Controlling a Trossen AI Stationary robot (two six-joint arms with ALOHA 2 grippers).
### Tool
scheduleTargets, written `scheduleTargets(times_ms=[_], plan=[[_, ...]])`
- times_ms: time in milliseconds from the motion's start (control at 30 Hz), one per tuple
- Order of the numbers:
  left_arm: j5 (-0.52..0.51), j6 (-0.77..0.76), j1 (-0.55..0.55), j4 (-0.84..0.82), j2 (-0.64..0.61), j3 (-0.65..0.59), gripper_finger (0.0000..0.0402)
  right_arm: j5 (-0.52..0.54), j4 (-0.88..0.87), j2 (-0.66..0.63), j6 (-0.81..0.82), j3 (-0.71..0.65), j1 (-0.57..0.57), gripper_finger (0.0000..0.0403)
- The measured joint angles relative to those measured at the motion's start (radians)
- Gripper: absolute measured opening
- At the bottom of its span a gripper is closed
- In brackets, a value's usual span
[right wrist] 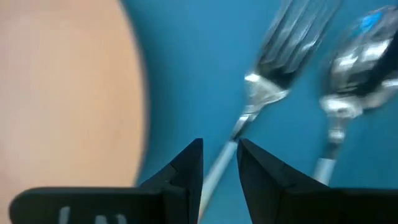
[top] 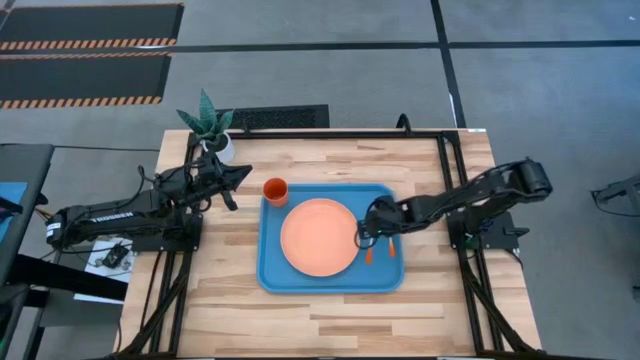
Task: Pick and place plate/cup/fork/spoon on tray
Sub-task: Put the orange fork on the blue tray to the right of the orange plate
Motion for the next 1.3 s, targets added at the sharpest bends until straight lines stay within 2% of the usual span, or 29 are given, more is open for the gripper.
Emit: scheduleTargets(times_ms=[333,833,1300], plan=[[-0.001,0.000,0.000,-0.008,0.000,0.000,0.0000,0.000,-0.214,0.168,-0.022,0.170,-0.004,0.0113],[-0.002,0.011,0.000,-0.023,0.000,0.000,0.0000,0.001,-0.209,0.189,-0.003,0.180,-0.022,0.0083],[-0.002,0.011,0.000,-0.025,0.000,0.000,0.0000,-0.015,-0.202,0.232,0.026,0.182,-0.022,0.0082]])
